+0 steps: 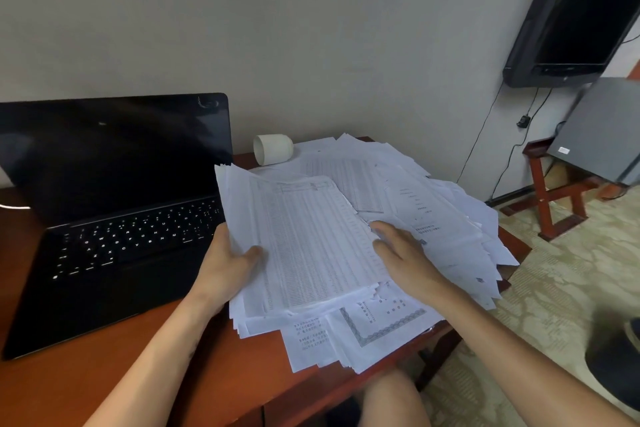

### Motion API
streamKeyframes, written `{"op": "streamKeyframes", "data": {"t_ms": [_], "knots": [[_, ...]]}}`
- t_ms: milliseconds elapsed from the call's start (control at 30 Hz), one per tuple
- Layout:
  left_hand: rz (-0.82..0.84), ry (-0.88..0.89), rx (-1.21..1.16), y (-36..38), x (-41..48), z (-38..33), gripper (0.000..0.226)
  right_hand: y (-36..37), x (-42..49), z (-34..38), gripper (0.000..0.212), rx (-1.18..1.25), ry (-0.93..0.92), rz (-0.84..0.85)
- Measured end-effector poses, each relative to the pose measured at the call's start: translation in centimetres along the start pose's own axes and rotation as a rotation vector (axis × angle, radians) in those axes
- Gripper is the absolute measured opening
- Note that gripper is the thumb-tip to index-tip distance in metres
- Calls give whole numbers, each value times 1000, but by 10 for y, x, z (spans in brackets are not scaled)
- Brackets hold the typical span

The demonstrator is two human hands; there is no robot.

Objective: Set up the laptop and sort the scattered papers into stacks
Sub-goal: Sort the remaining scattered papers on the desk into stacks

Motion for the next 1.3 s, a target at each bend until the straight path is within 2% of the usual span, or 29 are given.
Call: {"op": "streamKeyframes", "data": {"t_ms": [133,200,267,333,433,500,567,633,733,867,967,1033,1133,1233,1300], "knots": [[-5,23,-44,0,-1,-3,35,14,8,16,29,-16,-76,-41],[10,26,-72,3,-4,-6,23,23,9,22,34,-155,-166,-12],[38,32,-66,5,-4,-7,25,25,14,22,40,-275,-235,11],[50,45,-47,3,-3,-7,32,19,22,18,38,-264,-278,-42],[20,49,-59,-6,2,-6,40,4,43,0,32,-64,-169,-160],[-16,71,-80,-13,4,-7,46,-1,60,-6,42,-97,-102,-175],[-54,102,-74,-18,6,-9,49,3,77,-6,60,-232,-68,-56],[-90,125,-53,-23,7,-9,52,11,89,-13,76,-262,4,108],[-127,129,-19,-29,10,-7,56,11,99,-24,84,-274,80,200],[-146,130,-5,-31,12,-6,55,7,108,-22,62,-344,-74,39],[-156,137,4,-31,13,-6,54,13,102,-17,41,-568,-206,-183],[-163,135,7,-32,14,-5,53,13,95,-15,28,-615,-245,-318],[-167,135,13,-34,14,-5,55,10,93,-21,35,-532,-210,-337],[-163,140,10,-33,13,-7,55,7,91,-27,28,-465,-189,-377],[-167,137,-1,-34,10,-9,55,14,94,-31,37,-478,-163,-300]]}}
Point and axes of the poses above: each hand's wrist, its own x-axis towards the middle knuckle, its own y-axis out of the palm, z = x × y, the point moved 7 cm from there along x, towards the middle knuckle, and after that the axes turned 11 degrees about -x, right-handed, at the moved point
